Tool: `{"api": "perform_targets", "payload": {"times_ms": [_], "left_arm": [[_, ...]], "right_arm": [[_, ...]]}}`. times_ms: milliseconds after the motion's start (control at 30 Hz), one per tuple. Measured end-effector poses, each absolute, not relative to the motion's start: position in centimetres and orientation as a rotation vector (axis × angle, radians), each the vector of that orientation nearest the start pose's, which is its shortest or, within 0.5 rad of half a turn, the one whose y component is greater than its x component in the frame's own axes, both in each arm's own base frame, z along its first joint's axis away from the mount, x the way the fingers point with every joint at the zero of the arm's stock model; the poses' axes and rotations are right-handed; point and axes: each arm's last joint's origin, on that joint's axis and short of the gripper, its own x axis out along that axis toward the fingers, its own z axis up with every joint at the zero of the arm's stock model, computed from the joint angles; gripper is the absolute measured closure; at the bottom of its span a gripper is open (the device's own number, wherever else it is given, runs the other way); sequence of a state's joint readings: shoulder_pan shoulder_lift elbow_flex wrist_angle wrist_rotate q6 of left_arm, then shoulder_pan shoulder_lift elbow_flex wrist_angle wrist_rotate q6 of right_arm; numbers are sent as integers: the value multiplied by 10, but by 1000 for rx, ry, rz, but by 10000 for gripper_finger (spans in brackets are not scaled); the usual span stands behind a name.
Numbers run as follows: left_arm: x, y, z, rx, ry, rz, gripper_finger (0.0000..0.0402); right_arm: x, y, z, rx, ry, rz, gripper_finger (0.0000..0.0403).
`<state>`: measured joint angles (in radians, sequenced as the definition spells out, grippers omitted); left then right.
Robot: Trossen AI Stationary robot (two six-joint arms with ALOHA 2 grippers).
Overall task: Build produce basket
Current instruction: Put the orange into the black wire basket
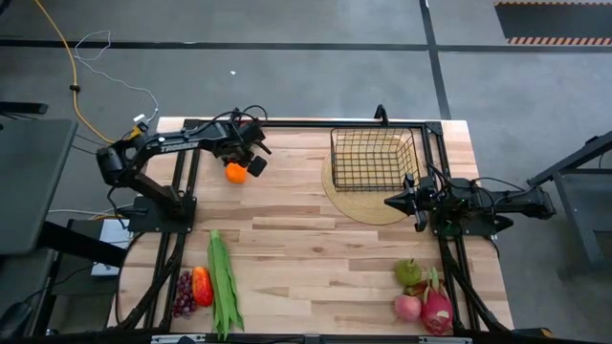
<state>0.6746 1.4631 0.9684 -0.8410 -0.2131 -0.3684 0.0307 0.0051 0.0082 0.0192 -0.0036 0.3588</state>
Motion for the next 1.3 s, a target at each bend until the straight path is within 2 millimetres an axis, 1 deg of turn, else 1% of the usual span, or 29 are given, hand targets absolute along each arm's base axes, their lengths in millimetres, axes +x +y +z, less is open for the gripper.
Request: {"api": "perform_targets", "payload": {"times_ms": [67,133,233,333,500,667,800,933,1100,1233,1300], "left_arm": [[194,163,219,-578,1167,978,382],[189,159,228,-556,1150,965,377],[180,152,240,-534,1141,964,351],[173,147,248,-518,1128,956,306],[170,144,252,-471,1145,913,206],[170,143,244,-458,1246,876,113],[174,145,233,-497,1331,844,68],[179,149,220,-531,1389,831,51],[186,154,206,-565,1437,810,49],[191,156,195,-619,1461,760,48],[193,158,191,-615,1471,765,48]], "right_arm": [[97,3,168,359,-15,38,403],[97,3,168,359,-15,38,403],[97,3,168,359,-15,37,403],[97,3,168,359,-16,38,403],[97,3,168,359,-16,38,403],[97,3,168,359,-16,38,403],[97,3,168,359,-16,38,403],[97,3,168,359,-15,38,403],[97,3,168,359,-16,38,403],[97,3,168,359,-15,38,403],[97,3,168,359,-16,38,403]]}}
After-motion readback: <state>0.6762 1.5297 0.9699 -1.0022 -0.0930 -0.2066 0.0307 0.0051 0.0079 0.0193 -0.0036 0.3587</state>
